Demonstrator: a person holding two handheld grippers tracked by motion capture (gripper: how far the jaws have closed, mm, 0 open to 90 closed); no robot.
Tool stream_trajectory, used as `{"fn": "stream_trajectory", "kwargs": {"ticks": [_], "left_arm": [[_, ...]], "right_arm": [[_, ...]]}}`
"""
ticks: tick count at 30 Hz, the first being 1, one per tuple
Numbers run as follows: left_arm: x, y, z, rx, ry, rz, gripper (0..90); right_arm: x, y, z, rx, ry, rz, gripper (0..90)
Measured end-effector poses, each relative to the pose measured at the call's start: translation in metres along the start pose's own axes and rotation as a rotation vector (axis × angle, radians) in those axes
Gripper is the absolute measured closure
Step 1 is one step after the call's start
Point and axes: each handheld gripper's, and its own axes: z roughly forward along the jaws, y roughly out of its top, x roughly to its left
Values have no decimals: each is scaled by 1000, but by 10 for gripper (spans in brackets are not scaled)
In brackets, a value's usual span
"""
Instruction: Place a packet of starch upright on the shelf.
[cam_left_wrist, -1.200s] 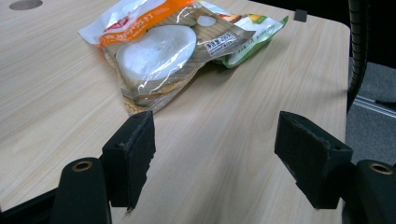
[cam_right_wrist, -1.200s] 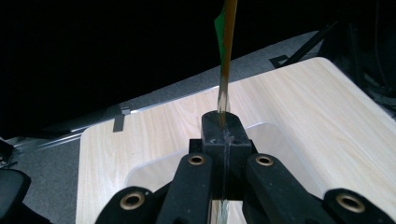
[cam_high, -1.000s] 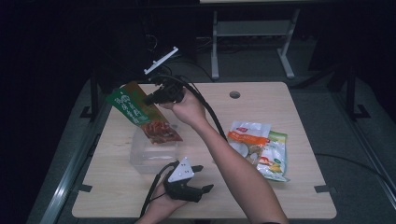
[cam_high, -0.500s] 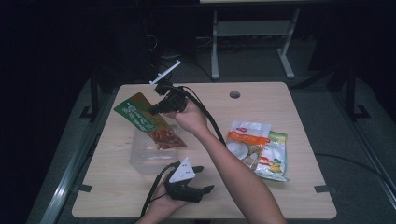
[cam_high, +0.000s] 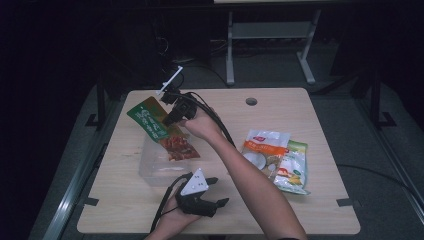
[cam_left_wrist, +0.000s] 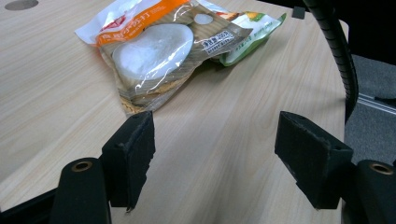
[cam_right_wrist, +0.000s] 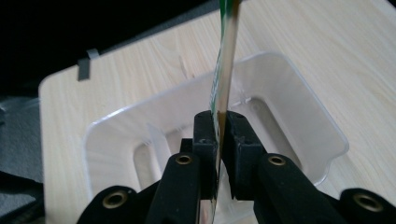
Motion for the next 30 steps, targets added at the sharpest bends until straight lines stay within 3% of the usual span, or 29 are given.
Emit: {"fn": "stream_trajectory", "kwargs": {"ticks": [4,10,16,21,30], "left_arm": [[0,0,-1,4,-2,-2,282],[-2,0,0,-10,-5,-15,281],[-3,0,0,-6,-6,4,281],[-4,0,2,1,-9,24,281],[-7,-1,2,-1,-18,1,281]], "right_arm": [[-4,4,11,44,-10,16,787],[-7,4,15,62,-24,23,885],[-4,-8,1,-18,25,57,896],[6,-10,-6,-104,16,32,896],[9,-22,4,-265,66,91,897]]}}
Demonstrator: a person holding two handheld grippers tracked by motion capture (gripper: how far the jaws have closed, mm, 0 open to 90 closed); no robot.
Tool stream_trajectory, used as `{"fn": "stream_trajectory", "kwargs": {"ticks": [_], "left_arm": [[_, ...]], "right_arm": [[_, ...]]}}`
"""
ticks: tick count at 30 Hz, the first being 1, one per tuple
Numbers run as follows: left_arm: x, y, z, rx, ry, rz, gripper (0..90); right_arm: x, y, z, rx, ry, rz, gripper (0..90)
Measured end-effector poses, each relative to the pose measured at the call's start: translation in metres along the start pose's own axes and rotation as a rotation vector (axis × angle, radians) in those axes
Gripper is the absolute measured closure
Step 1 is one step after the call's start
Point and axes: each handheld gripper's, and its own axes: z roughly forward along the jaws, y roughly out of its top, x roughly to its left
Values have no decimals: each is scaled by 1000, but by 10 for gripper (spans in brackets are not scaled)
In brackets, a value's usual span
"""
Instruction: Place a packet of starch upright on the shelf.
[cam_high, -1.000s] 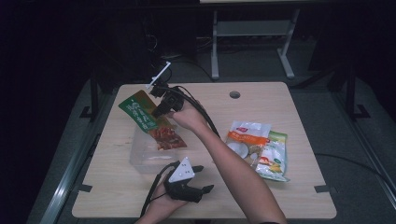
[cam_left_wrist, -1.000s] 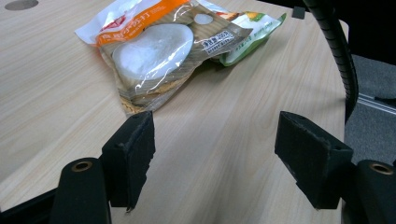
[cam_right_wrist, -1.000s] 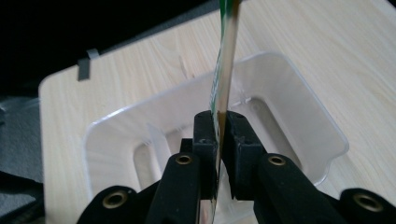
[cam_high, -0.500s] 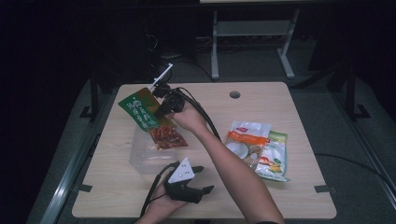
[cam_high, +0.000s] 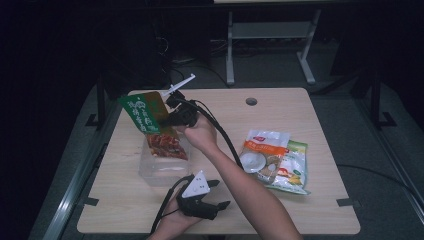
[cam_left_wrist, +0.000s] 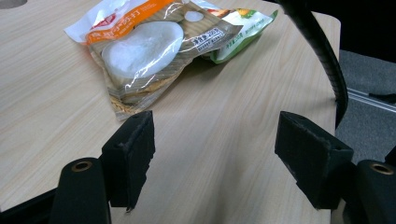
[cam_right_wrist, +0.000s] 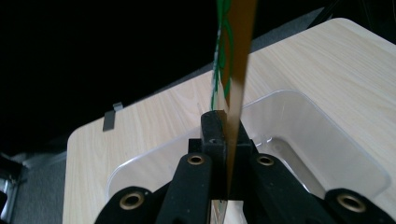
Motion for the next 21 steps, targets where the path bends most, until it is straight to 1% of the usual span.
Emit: {"fn": "stream_trajectory", "kwargs": {"ticks": [1,2,3,4,5,7,8,9,11,15,16,17,18,19,20,21], "left_arm": [[0,0,0,4,1,6,282],[0,0,0,4,1,6,282],[0,0,0,5,-1,7,282],[-1,0,0,3,0,6,282],[-1,0,0,3,2,8,282],[0,0,0,5,1,10,282],[0,0,0,5,2,14,282],[-1,0,0,3,0,7,282],[-1,0,1,5,0,13,282],[-2,0,2,6,-3,10,282],[-3,0,2,2,-5,1,281],[-3,0,2,2,-5,1,282],[-3,0,3,3,-5,1,281],[-3,0,3,3,-5,1,282],[-4,0,3,4,-5,0,281],[-4,0,3,3,-4,4,281]], "right_arm": [[-1,-3,2,-12,3,5,896],[-1,-3,2,-12,3,5,896],[-3,-8,4,-25,7,20,897],[-5,-15,7,-42,1,22,897],[-7,-19,7,-53,3,28,897],[-10,-27,8,-65,12,42,897],[-12,-30,8,-64,12,48,897],[-13,-34,8,-67,9,51,897],[-16,-40,6,-79,9,63,897],[-16,-45,5,-76,-6,50,897],[-14,-48,5,-60,-12,29,897],[-13,-49,5,-52,-9,22,897],[-14,-50,6,-39,-13,5,897],[-12,-50,5,-32,-12,7,897],[-12,-51,5,-25,-24,-9,897],[-12,-52,5,-19,-23,-19,897]]}}
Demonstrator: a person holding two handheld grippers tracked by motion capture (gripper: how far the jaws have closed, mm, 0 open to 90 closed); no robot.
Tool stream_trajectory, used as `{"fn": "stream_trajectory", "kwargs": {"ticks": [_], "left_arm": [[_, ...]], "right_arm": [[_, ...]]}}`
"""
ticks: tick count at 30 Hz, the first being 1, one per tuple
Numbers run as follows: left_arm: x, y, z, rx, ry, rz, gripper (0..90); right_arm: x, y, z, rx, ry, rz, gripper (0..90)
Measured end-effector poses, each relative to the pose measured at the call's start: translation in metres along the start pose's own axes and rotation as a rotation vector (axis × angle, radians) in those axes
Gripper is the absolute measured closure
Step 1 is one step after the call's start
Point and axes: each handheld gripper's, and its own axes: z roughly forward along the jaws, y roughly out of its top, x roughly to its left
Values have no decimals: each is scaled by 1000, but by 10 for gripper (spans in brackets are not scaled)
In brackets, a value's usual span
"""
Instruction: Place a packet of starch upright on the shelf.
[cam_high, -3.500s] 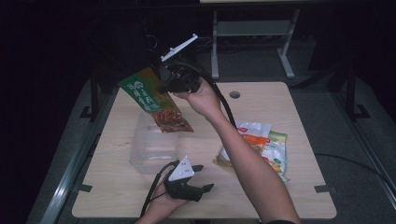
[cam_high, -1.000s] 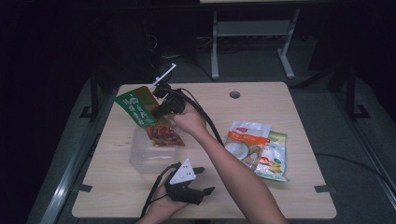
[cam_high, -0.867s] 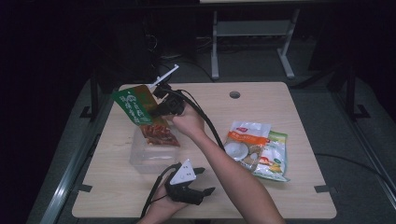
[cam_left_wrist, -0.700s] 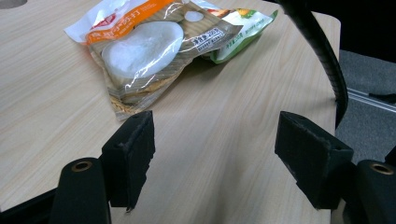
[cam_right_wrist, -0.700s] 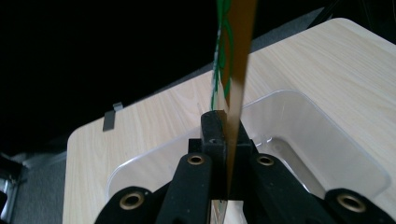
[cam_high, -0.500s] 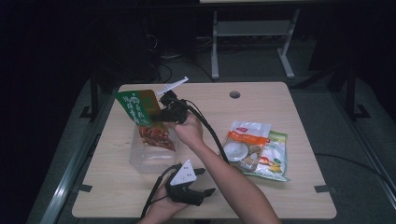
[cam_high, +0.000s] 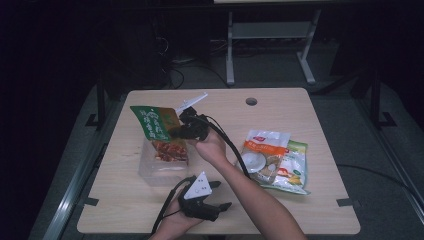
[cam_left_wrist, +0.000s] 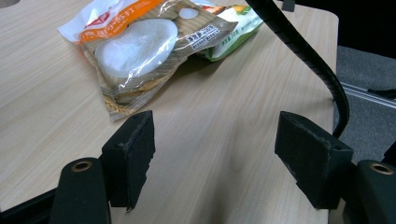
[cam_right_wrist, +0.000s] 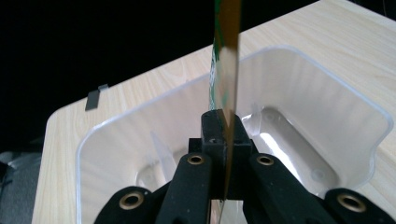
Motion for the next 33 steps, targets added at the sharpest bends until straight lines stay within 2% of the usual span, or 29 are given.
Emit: {"fn": "stream_trajectory", "kwargs": {"ticks": [1,7,9,10,11,13,14,18,20,21,22,24,27,33], "left_arm": [[0,0,0,0,1,-2,282],[-1,0,1,3,-2,2,281],[-1,0,1,3,-1,2,282],[0,0,1,4,0,1,281],[0,0,1,5,1,1,281],[0,0,1,6,2,3,281],[0,0,1,8,3,5,282],[1,0,2,18,3,15,282],[0,-1,3,14,3,8,281],[0,-1,4,16,3,9,281],[0,-1,4,17,3,8,282],[0,-1,4,16,3,9,282],[1,-1,5,25,5,12,282],[1,-1,6,29,4,6,282]], "right_arm": [[1,-1,0,5,9,7,897],[2,-3,-4,19,-4,-32,897],[3,-3,-4,19,3,-26,895],[2,-2,-4,27,-6,-43,887],[2,-2,-5,30,2,-43,874],[-1,-2,-7,37,-2,-49,787],[0,-2,-8,36,4,-15,755],[-3,-2,-14,42,-7,-33,702],[-3,-1,-21,54,-13,-4,652],[-4,-2,-23,62,-20,-18,642],[-4,-2,-25,58,-19,-4,625],[-5,-2,-28,62,-23,-13,610],[-6,-3,-35,75,-19,17,577],[-8,-5,-43,83,-28,26,535]]}}
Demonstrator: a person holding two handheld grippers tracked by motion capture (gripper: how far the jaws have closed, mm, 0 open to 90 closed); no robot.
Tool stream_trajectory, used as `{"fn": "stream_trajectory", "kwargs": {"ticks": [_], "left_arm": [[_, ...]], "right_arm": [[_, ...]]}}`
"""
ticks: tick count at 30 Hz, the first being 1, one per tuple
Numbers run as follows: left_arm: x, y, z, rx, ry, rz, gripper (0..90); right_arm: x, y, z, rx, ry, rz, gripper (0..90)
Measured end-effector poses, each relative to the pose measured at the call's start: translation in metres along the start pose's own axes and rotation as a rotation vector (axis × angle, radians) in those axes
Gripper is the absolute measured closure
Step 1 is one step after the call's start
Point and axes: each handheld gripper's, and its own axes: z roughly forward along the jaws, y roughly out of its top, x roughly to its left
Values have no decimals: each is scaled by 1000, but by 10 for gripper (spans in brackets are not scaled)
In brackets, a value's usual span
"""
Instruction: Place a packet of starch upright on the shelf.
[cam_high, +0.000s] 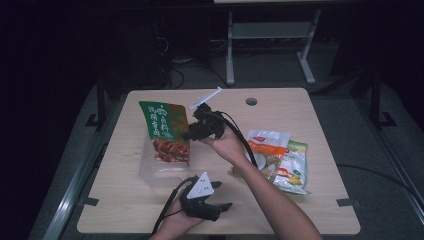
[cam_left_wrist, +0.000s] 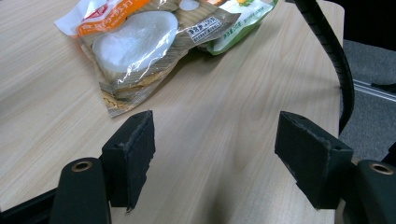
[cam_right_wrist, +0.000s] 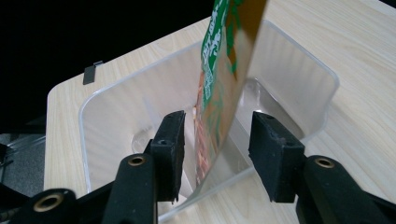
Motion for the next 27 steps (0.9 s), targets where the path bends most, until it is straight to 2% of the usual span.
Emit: {"fn": "stream_trajectory", "kwargs": {"ticks": [5,7,9,14,17,22,27], "left_arm": [[1,0,1,11,1,0,284],[1,0,1,9,-1,-5,286],[3,1,1,10,0,-10,287],[6,3,1,6,2,-33,289],[8,5,2,0,4,-39,292],[9,10,4,12,9,-39,298],[10,16,8,19,12,-20,302]], "right_arm": [[-2,-3,-13,-1,-10,14,480],[-5,-6,-18,2,-18,2,469],[-5,-7,-21,-5,-15,18,459],[-13,-19,-39,2,-50,25,428],[-14,-25,-50,6,-64,45,415],[-20,-39,-67,19,-98,65,393],[-27,-54,-86,22,-133,100,378]]}}
